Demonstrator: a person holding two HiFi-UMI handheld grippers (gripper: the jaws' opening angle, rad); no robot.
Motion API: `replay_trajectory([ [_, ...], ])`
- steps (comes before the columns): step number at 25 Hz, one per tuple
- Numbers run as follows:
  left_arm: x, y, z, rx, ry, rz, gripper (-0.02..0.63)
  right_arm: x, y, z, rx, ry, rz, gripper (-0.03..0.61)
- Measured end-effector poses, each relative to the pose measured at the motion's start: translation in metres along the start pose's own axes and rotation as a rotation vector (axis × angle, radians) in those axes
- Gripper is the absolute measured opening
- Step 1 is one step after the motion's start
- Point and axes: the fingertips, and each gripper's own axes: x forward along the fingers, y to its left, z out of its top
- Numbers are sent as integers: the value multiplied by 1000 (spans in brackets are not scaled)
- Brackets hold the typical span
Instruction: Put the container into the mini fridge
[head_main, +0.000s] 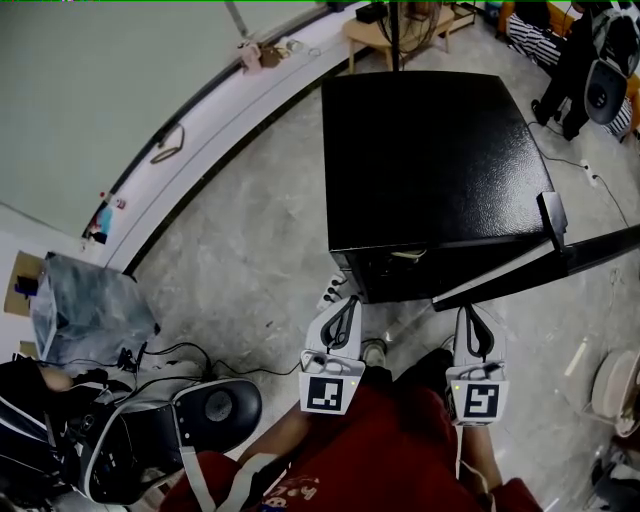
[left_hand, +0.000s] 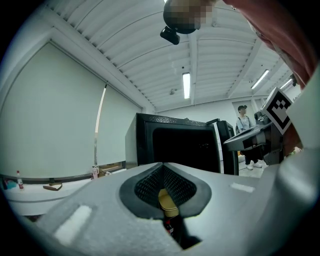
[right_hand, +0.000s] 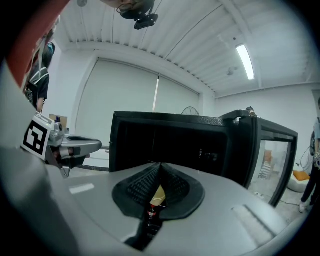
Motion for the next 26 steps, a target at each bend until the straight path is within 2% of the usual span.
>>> replay_trajectory([
  [4,8,26,11,-1,2,-8,5,18,2,16,91,-9,-27,-2],
  [11,-6,-23,-10,-2,-13,11,5,-14,-26,-22,109,-18,-34,-2],
  [16,-18,-56,-39,14,-18,16,5,-33,-37,-68,108,-12,-31,-2],
  [22,-4,-6,0,-35,-8,17,5,0,-13,-6,94,-1,-4,-2],
  [26,-5,-2,5,-32,-6,18,5,1,-18,-9,83,15,-6,-2],
])
